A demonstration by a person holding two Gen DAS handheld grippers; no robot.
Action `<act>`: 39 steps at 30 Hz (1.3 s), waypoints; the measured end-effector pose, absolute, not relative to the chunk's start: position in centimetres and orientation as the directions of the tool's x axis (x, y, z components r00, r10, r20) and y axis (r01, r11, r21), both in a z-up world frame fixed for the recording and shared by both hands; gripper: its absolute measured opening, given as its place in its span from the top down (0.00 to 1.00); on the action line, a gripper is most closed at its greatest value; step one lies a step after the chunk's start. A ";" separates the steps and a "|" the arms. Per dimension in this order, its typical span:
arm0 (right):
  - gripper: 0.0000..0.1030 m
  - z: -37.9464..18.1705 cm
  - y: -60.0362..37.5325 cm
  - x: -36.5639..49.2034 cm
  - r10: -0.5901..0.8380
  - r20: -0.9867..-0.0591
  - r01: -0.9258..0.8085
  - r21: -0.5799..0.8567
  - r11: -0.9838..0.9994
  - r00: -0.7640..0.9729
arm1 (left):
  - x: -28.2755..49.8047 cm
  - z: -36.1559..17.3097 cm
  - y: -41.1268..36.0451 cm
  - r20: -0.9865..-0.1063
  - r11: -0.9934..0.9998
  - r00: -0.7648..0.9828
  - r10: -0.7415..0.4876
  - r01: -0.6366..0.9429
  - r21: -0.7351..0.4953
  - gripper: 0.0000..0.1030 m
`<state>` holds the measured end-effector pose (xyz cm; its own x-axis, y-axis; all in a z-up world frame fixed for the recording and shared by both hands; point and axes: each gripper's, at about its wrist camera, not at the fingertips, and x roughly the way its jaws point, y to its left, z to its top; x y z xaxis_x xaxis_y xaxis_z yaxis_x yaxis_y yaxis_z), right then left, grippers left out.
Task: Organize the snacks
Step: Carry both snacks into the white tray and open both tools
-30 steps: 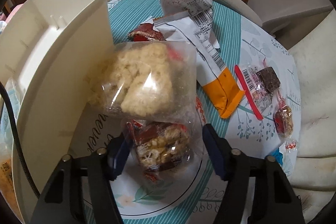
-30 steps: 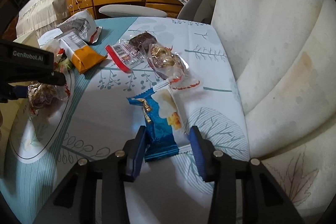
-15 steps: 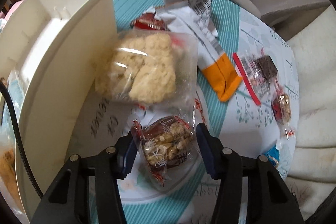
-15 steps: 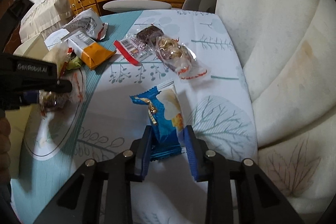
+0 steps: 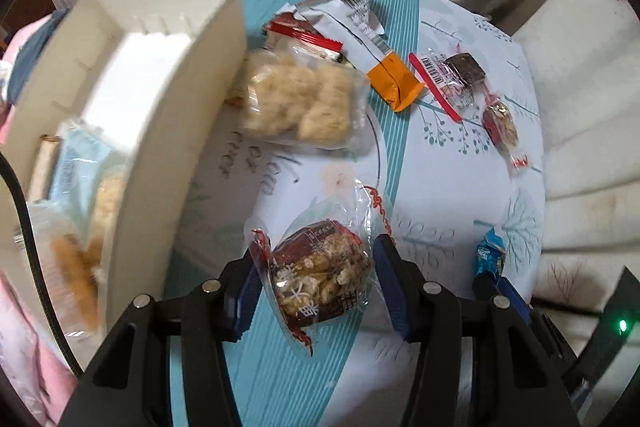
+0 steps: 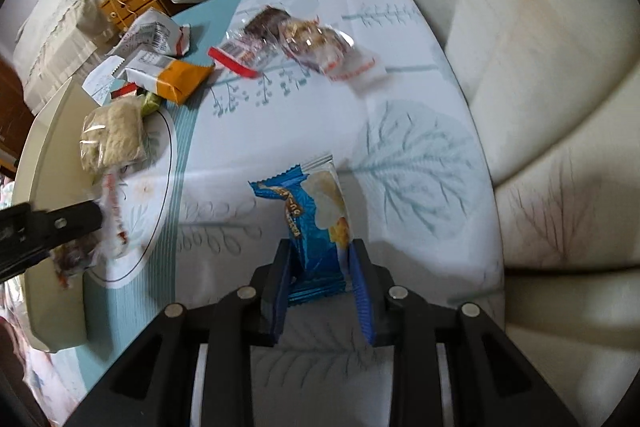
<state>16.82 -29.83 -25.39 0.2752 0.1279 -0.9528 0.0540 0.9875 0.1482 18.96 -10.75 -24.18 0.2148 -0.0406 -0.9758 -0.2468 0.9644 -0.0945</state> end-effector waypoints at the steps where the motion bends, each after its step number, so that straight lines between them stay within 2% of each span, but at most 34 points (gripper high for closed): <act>1: 0.73 -25.3 -29.9 16.6 0.138 -0.955 0.069 0.161 0.985 0.261 | 18.5 -23.5 -10.6 -0.975 0.966 0.220 -0.037 -0.240 -0.091 0.50; 8: 0.73 -24.9 -30.0 14.5 0.170 -0.968 0.131 0.195 0.972 0.183 | 15.4 -19.8 -9.0 -0.972 0.975 0.231 -0.051 -0.198 -0.098 0.50; 19: 0.73 -22.9 -26.1 11.0 0.258 -0.953 0.061 0.270 0.961 0.162 | 10.3 -16.8 -5.5 -0.948 0.962 0.284 -0.147 -0.182 -0.204 0.50; 25: 0.73 -21.4 -23.4 10.5 0.273 -0.941 -0.021 0.275 0.961 0.199 | 9.3 -16.2 -3.4 -0.908 0.938 0.357 -0.221 -0.177 -0.298 0.50; 39: 0.73 -17.2 -16.4 9.9 0.269 -0.906 -0.062 0.263 0.963 0.327 | 8.7 -14.9 5.0 -0.861 0.919 0.421 -0.286 -0.135 -0.371 0.49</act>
